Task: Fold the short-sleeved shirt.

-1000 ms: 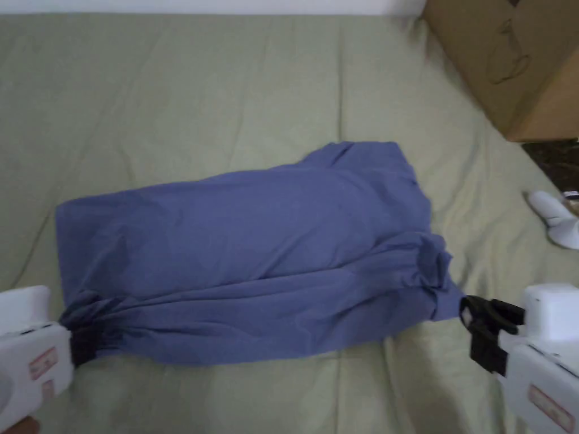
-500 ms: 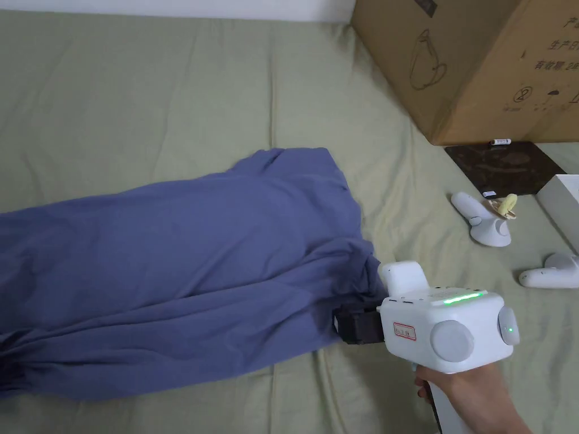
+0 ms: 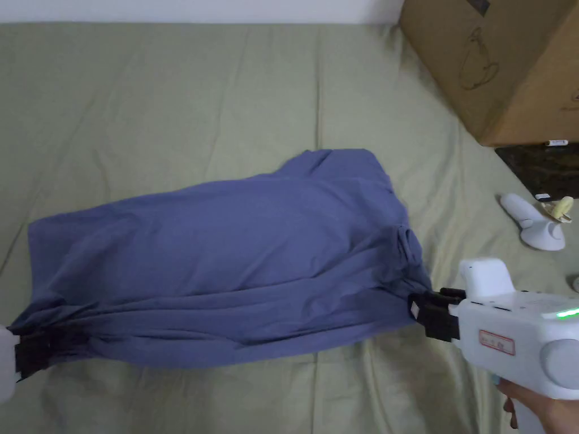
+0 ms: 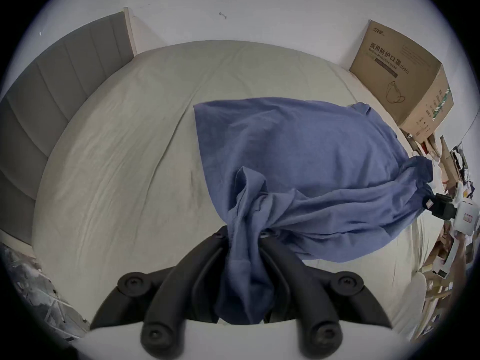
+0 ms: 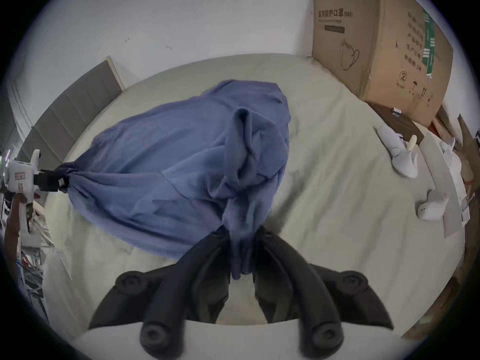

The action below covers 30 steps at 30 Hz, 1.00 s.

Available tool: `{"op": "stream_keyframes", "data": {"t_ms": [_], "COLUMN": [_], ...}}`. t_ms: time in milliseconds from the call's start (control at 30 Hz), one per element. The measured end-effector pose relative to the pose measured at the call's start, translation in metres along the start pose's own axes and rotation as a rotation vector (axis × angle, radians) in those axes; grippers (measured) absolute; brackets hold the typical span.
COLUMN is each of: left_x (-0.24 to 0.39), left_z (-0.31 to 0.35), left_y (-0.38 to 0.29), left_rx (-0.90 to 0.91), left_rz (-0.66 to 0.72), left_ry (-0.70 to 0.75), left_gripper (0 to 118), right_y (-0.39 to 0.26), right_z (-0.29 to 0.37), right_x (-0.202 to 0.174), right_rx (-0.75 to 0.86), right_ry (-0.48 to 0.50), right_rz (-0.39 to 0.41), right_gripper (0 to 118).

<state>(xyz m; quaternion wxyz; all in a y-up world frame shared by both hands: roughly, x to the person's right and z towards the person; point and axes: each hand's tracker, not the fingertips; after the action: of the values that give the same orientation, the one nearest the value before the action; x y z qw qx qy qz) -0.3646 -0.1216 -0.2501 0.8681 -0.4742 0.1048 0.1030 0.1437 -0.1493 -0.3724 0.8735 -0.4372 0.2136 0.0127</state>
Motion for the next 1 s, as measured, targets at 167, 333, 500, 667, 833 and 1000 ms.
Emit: {"op": "stream_keyframes", "data": {"t_ms": [167,333,500,667,833,1000], "left_x": [-0.007,-0.012,-0.009,-0.016,-0.024,-0.015], "left_z": [0.024,0.034,0.030,0.029,0.090,0.179], "left_y": [-0.017,-0.053,-0.089,-0.096,-0.093,-0.070], "left_rx": [-0.021,-0.118,-0.208,-0.189,0.004,0.222], "left_rz": [-0.046,-0.092,-0.122,-0.096,-0.163,-0.094], "left_ry": [0.027,0.036,0.034,0.040,0.164,0.191], "left_gripper": [12,12,12,47,108,112], "right_y": [-0.029,-0.077,-0.105,-0.102,-0.084,-0.046], "right_z": [0.041,0.072,0.072,0.066,0.108,0.166], "right_x": [-0.013,-0.019,-0.020,-0.021,-0.029,-0.050], "right_rx": [-0.001,-0.061,-0.124,-0.147,-0.027,0.255], "right_ry": [0.018,0.033,0.016,0.009,0.006,-0.049], "right_rz": [0.002,-0.032,-0.047,-0.056,-0.015,-0.018], "right_gripper": [16,16,16,22,118,118]}}
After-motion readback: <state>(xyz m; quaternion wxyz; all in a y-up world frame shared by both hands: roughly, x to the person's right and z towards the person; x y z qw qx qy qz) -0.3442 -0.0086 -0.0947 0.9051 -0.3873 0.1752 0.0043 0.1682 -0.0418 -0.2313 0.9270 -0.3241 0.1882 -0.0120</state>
